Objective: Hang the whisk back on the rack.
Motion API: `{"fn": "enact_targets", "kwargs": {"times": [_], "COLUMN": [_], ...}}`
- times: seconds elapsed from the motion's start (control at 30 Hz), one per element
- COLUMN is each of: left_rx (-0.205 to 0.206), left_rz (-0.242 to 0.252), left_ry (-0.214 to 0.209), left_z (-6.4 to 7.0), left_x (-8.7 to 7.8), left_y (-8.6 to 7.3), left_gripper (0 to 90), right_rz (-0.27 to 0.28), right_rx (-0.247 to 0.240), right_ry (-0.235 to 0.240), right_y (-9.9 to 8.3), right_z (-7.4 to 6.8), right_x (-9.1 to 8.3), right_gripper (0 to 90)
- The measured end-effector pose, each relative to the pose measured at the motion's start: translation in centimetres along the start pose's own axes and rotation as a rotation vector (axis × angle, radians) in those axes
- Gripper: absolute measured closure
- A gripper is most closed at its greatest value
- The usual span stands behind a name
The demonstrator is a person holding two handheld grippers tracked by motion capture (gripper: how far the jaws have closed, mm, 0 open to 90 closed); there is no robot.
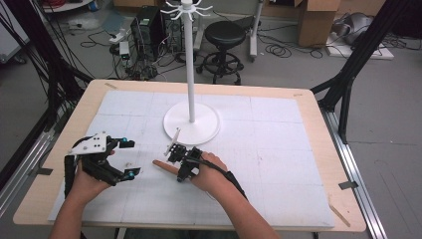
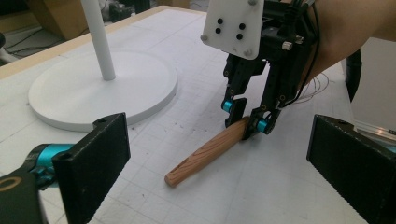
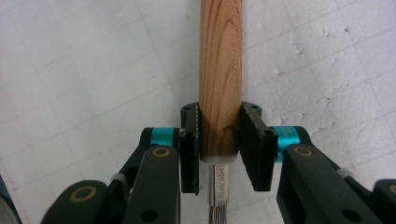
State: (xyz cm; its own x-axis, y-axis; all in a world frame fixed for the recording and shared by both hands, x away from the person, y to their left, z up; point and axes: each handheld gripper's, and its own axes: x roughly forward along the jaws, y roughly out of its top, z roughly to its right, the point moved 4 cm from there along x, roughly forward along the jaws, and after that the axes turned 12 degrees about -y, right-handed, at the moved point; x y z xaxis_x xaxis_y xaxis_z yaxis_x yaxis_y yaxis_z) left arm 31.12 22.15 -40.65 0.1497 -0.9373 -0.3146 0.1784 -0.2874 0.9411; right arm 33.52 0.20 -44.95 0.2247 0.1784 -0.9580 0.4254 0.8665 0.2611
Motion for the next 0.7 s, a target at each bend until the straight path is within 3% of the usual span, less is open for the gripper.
{"fn": "enact_targets", "kwargs": {"times": [0.4,0.6,0.7], "left_rx": [-0.004,-0.003,-0.005], "left_rz": [-0.001,-0.003,0.004], "left_ry": [0.001,0.0,0.003], "left_z": [0.0,0.0,0.0], "left_x": [0.0,0.0,0.0], "left_y": [-0.1,-0.1,-0.1], "left_gripper": [6.6,6.6,6.6], "right_rz": [0.075,0.119,0.17], "right_rx": [-0.03,-0.011,0.018], "right_ry": [0.005,-0.021,-0.033], "right_y": [-0.4,-0.7,-0.9], "right_z": [-0.1,0.3,0.8], "right_x": [-0.7,-1.4,-2.3], "right_gripper": [70.9,70.9,71.0]}}
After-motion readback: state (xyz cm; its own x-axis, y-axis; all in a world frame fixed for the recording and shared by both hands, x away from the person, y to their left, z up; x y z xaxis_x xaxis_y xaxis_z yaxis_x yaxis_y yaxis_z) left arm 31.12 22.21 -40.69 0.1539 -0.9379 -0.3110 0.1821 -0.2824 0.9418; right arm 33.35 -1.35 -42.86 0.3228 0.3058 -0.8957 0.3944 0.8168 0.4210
